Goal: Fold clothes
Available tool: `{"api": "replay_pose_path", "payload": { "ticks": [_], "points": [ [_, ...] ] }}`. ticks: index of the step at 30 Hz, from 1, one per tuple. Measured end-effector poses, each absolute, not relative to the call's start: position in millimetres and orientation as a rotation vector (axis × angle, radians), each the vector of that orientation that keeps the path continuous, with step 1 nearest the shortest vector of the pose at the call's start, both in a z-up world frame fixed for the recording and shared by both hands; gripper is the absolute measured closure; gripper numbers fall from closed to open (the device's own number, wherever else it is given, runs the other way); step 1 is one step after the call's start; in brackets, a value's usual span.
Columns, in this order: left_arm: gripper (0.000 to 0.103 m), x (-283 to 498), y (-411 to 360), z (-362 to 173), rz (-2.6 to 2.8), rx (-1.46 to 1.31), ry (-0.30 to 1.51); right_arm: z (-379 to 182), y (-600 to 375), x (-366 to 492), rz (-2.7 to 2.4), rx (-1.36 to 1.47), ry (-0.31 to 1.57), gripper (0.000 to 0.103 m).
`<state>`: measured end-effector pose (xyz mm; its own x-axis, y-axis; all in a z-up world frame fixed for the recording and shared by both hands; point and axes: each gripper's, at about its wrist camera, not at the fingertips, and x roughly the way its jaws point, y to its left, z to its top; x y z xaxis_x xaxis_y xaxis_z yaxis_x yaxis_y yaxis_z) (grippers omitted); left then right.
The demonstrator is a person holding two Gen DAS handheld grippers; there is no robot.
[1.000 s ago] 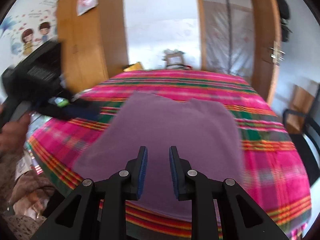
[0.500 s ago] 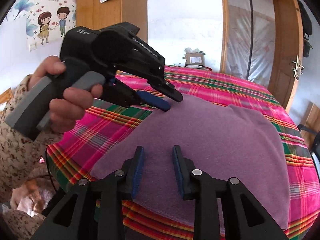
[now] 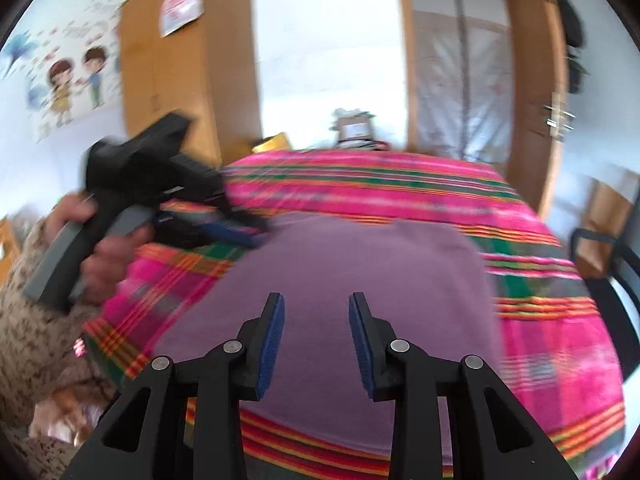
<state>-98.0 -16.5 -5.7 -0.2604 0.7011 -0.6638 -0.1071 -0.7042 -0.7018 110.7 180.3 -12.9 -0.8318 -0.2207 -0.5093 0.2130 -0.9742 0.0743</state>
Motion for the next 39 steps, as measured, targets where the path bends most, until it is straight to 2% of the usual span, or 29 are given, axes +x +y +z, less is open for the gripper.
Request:
{"api": "replay_pose_path", "payload": {
  "ticks": [4,7,11,25,26,27,28,32,39],
  "points": [
    [0.070,-86.1,-24.3,-7.1,1.993,-1.483,-0.746,-16.4,216.3,103.0,-2.848,0.852,-0.183,0.067],
    [0.068,-80.2,-30.7,-9.6,1.983,-1.481,-0.762,-19.4,228.8,101.6,-2.840,0.874,-0.220,0.067],
    [0.058,-75.0,-34.7,-18.6,1.866,-1.511,-0.789,-23.2,245.0,99.8,-2.827,0.903,-0.267,0.067],
    [0.056,-67.6,-44.0,-34.6,1.769,-1.566,-0.798,-40.6,276.6,84.2,-2.698,1.020,-0.423,0.066],
    [0.056,-67.3,-43.7,-35.0,1.767,-1.559,-0.796,-41.4,278.6,83.0,-2.687,1.025,-0.436,0.061],
    [0.056,-66.9,-43.5,-35.9,1.763,-1.558,-0.797,-42.6,281.3,82.1,-2.670,1.029,-0.460,0.049],
    [0.056,-66.4,-44.9,-37.3,1.758,-1.559,-0.800,-43.6,284.9,80.7,-2.656,1.032,-0.493,0.046],
    [0.055,-64.9,-50.0,-38.4,1.755,-1.558,-0.794,-47.2,293.3,75.7,-2.615,1.055,-0.579,0.045],
    [0.054,-63.6,-52.2,-37.5,1.741,-1.541,-0.761,-52.0,300.0,55.6,-2.515,1.122,-0.611,0.043]
  ]
}}
